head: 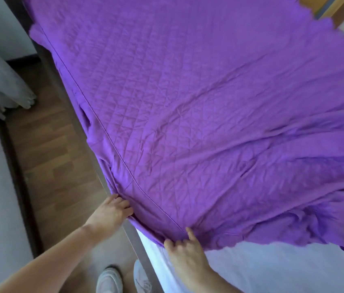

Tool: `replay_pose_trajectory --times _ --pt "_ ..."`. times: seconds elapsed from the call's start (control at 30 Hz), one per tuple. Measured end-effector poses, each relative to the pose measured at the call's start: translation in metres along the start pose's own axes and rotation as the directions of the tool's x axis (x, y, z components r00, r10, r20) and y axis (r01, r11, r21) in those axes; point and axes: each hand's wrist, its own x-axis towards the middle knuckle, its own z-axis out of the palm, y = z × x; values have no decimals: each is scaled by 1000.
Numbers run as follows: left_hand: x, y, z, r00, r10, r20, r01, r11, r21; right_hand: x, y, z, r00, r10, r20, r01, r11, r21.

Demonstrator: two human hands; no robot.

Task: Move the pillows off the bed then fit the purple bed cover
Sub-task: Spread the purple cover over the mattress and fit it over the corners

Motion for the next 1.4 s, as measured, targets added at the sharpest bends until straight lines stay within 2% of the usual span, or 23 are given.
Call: replay_pose_trajectory --times 0.17,0.2,0.33,0.4,0.5,0.6,0.7,0.83,0.93,1.03,1.1,1.17,1.2,1.3,1.4 --pt "-4 12 -1 991 -130 -16 128 990 -65 -2 -4 -5 999 32 16 -33 998 62" --pt "-2 15 -2 989 -145 -30 142 986 -82 2 2 -4 998 54 -21 -53 997 60" --pt "5 46 -15 965 -261 -34 251 951 -180 2 29 -1 980 198 7 -197 973 118" --pt "7 66 -19 970 -238 -55 225 958 -179 -3 39 1 970 235 64 -239 969 61" --pt "3 92 -18 994 -100 44 106 979 -173 -18 41 3 962 251 113 -249 968 -26" --pt "-10 113 -8 994 -50 99 71 971 -228 -37 19 2 966 241 98 -243 970 12" --pt "-23 130 -6 986 -15 167 34 993 -112 -66 -11 7 971 192 142 -197 980 22" --pt "-32 143 -1 987 -13 162 18 999 -33 -82 -16 15 982 143 125 -147 989 29" --pt "-29 155 -1 990 -46 135 49 999 -21 -85 9 17 977 201 63 -201 979 -17" --pt "-21 175 2 994 -80 77 85 994 -62 -91 49 12 945 326 -11 -324 932 -165" --pt "-14 194 5 995 -86 49 90 992 -83 -102 75 12 925 369 89 -347 917 -195" --pt "-4 215 5 995 -94 30 96 991 -90 -122 90 11 938 314 144 -285 939 -195" --pt "-1 222 5 994 -104 35 107 990 -95 -128 90 11 957 267 112 -245 954 -174" --pt "2 245 9 975 -146 165 165 981 -105 -158 77 18 978 128 166 -126 992 -22" --pt "3 252 20 934 -165 317 218 966 -138 -175 67 28 982 92 165 -88 996 -34"
